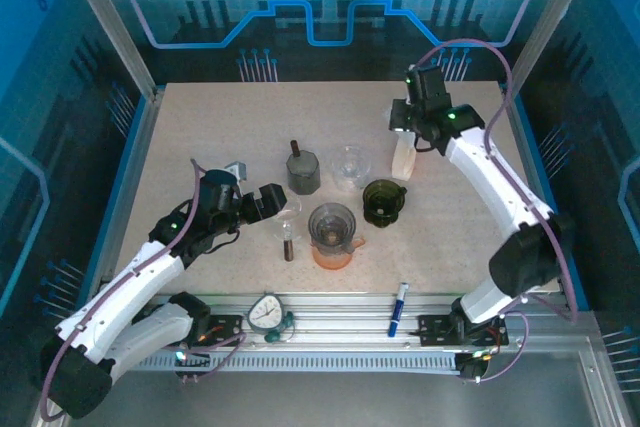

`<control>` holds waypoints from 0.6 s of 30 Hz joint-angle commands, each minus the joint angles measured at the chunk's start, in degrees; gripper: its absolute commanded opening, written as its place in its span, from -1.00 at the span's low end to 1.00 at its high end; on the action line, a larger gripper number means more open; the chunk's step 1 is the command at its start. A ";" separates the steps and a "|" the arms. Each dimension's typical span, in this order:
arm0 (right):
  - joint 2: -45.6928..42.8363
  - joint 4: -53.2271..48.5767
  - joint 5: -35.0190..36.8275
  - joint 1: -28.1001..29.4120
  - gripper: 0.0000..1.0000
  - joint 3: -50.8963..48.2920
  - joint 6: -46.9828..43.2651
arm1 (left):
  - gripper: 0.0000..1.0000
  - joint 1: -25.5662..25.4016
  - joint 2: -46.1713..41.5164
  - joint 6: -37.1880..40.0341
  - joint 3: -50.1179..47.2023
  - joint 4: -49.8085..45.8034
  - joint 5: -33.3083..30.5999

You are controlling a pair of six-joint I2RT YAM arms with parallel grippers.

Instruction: Place the coffee filter in the dripper

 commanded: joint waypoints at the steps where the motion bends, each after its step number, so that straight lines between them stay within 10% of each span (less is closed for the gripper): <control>1: -5.41 0.39 -5.78 1.25 -1.00 -3.41 -1.41 | 0.98 0.69 -0.57 0.93 2.52 -1.72 -0.29; 18: -29.35 -12.81 -14.57 17.93 -1.00 -14.31 -1.17 | 0.98 0.61 -2.25 -0.90 3.44 -3.63 3.63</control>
